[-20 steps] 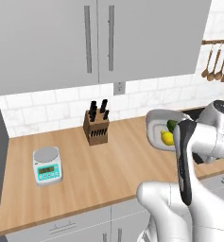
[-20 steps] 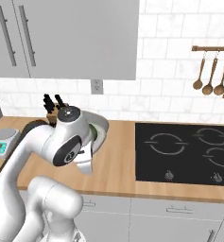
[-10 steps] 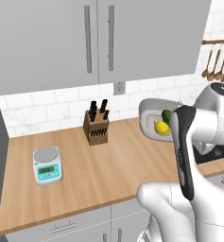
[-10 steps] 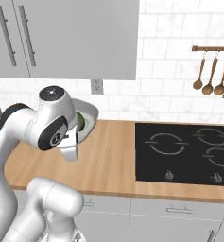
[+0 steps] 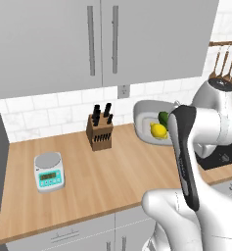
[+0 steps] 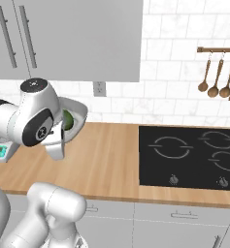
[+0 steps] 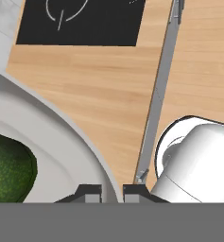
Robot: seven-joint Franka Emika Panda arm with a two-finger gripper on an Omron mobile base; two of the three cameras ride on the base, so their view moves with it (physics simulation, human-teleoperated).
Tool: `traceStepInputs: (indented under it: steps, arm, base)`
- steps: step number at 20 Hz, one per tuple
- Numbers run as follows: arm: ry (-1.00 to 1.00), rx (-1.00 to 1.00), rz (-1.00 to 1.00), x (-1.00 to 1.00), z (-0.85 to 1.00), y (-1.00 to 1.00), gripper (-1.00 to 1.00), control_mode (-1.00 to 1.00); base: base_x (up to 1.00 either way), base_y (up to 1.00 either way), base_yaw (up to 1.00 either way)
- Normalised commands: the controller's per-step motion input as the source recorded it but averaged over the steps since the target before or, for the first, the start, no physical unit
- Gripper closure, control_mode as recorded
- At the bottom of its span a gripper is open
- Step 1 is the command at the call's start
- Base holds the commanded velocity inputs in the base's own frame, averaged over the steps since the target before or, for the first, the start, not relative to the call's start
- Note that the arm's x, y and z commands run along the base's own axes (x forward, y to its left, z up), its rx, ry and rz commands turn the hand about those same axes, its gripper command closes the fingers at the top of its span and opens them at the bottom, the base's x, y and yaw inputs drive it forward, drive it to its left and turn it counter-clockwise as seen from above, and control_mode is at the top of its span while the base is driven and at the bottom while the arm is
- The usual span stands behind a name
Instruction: Take the meat container that has the steak and place it on the second highest rack of the freezer. Then take the vegetable container that has the avocado and lemon and place it on the highest rack of the freezer.
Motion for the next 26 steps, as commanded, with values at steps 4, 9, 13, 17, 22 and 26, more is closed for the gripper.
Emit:
traceStepInputs:
  steps: [4, 9, 13, 17, 22, 26]
  arm:
    - [0.0, 0.0, 0.21, 0.0, 0.0, -0.11, 1.0, -1.0]
    - [0.0, 0.0, 0.24, 0.14, 0.0, -0.27, 1.0, -1.0]
    - [0.0, -0.02, 0.12, 0.06, 0.0, -0.02, 1.0, -1.0]
    - [-0.01, -0.07, -0.01, 0.0, -0.03, 0.11, 1.0, -1.0]
    - [0.0, -0.01, -0.15, 0.0, 0.0, 0.02, 1.0, -1.0]
    - [0.0, 0.0, -0.07, 0.0, 0.0, 0.0, 1.0, -1.0]
  base:
    - [0.0, 0.0, 0.0]
    - [0.0, 0.0, 0.0]
    - [0.0, 0.0, 0.0]
    - [0.0, 0.0, 0.0]
    - [0.0, 0.0, 0.0]
    - [0.0, 0.0, 0.0]
